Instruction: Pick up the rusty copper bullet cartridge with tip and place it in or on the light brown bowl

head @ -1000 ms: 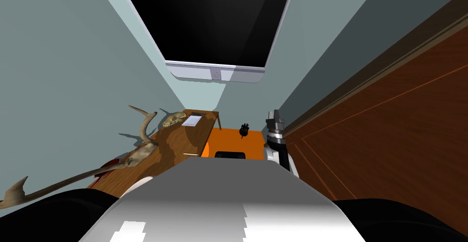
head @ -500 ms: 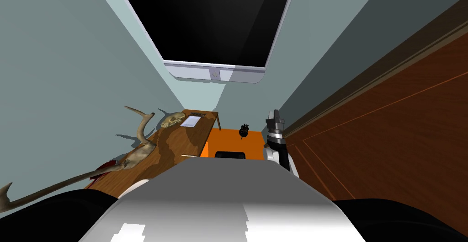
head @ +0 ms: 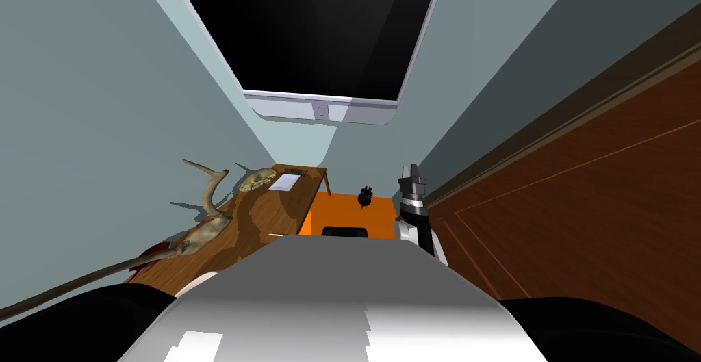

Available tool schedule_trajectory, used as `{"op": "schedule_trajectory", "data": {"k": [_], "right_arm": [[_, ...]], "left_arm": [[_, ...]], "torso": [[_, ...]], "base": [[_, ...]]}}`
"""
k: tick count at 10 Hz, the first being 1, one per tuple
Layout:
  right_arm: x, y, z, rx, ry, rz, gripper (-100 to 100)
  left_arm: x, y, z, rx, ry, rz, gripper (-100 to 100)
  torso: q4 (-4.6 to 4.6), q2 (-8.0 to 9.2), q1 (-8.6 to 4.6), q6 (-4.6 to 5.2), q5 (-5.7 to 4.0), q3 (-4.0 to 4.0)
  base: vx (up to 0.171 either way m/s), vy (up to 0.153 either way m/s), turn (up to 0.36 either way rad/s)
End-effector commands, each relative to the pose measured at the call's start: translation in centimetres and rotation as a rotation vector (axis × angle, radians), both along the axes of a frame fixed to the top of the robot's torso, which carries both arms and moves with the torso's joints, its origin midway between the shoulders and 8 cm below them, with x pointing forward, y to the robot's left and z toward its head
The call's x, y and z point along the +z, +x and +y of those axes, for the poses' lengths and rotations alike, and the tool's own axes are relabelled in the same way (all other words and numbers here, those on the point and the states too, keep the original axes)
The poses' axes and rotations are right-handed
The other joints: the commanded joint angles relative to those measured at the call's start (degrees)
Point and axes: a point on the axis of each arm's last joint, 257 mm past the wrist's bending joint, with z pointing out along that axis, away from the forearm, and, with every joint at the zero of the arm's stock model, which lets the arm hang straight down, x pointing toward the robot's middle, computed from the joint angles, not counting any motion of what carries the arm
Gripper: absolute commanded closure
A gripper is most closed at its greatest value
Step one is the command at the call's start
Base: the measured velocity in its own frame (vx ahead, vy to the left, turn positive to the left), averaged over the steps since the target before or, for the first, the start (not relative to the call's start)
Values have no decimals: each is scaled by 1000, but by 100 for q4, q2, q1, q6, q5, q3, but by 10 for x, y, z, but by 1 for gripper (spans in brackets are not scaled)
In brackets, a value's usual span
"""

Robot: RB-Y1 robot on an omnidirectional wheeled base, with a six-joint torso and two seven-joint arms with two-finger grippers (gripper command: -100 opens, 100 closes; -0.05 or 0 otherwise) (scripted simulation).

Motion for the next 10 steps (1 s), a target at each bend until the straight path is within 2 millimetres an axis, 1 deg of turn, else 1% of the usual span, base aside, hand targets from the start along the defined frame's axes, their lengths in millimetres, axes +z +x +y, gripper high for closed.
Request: {"op": "schedule_trajectory", "data": {"k": [1,2,3,4,7,8,10], "right_arm": [[0,0,0,0,0,0,0],[0,0,0,0,0,0,0],[0,0,0,0,0,0,0],[0,0,0,0,0,0,0],[0,0,0,0,0,0,0],[0,0,0,0,0,0,0],[0,0,0,0,0,0,0]], "left_arm": [[3,1,-1,2,-16,-12,100],[7,4,2,6,-30,-28,100],[10,6,10,12,-30,-36,100],[11,8,7,9,-41,-43,100],[21,17,30,11,-47,-76,100],[22,18,28,9,-55,-80,100],[29,25,48,4,-49,-98,100]], "torso": [[0,0,0,0,0,0],[0,4,2,0,1,1],[0,4,2,0,0,2],[0,3,2,0,-1,1],[1,4,6,3,-2,2],[1,3,6,4,-2,2],[1,7,5,5,-3,4]], "base": [[18,-12,9],[18,-13,24],[27,-18,34],[20,-12,13],[19,-9,33],[15,-6,11],[6,-6,38]]}}
